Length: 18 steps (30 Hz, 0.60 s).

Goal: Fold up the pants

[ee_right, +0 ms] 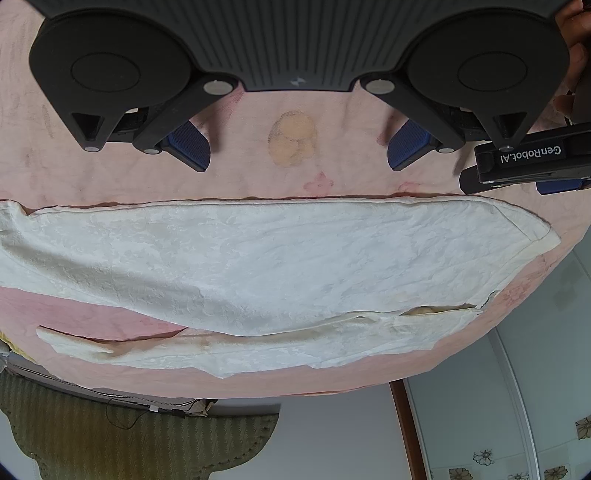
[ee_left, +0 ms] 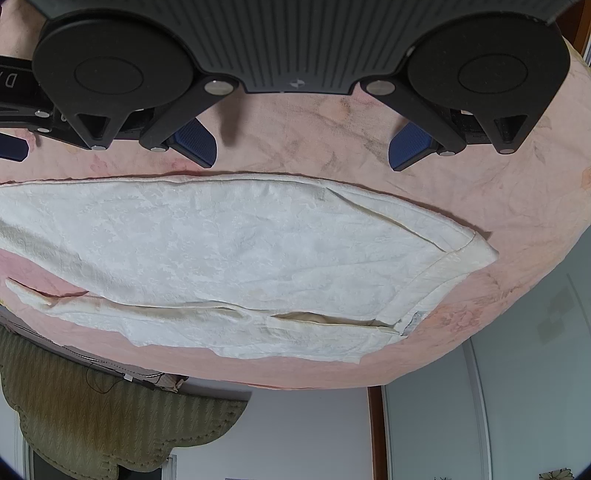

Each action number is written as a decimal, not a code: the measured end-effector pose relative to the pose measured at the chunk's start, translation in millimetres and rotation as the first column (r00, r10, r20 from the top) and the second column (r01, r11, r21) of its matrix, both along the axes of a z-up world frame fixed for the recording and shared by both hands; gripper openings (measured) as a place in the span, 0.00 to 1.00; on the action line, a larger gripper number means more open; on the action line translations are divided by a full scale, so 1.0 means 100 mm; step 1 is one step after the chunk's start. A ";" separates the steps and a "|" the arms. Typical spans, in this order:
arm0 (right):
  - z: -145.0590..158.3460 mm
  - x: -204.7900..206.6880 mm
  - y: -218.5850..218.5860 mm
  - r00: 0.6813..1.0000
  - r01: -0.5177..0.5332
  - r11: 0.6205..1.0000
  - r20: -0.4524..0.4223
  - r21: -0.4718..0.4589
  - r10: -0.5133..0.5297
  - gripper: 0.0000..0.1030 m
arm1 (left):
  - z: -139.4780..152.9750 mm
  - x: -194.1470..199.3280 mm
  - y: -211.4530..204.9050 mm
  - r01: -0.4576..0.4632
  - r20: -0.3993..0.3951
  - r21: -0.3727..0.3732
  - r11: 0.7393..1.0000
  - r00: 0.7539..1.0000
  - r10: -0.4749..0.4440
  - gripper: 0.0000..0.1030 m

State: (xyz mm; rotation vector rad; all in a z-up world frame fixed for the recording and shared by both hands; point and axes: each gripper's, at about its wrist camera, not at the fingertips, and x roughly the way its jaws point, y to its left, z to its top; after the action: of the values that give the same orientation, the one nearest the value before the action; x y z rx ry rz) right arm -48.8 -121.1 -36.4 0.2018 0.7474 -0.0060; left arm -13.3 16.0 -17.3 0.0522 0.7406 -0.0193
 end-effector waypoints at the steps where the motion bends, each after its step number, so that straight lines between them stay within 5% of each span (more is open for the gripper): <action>1: 0.00 0.00 0.00 1.000 -0.001 1.000 0.000 0.000 0.001 1.00 | 0.00 0.00 0.00 0.000 0.000 0.000 1.000 1.000 0.000 0.98; 18: 0.01 -0.01 -0.01 1.000 0.000 1.000 0.001 0.000 0.000 1.00 | 0.00 0.00 0.00 -0.001 0.000 0.000 1.000 1.000 0.001 0.98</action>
State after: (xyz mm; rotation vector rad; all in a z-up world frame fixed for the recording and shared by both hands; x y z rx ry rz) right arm -49.7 -121.7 -35.8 0.2020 0.7463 -0.0058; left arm -13.4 15.9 -17.3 0.0522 0.7409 -0.0184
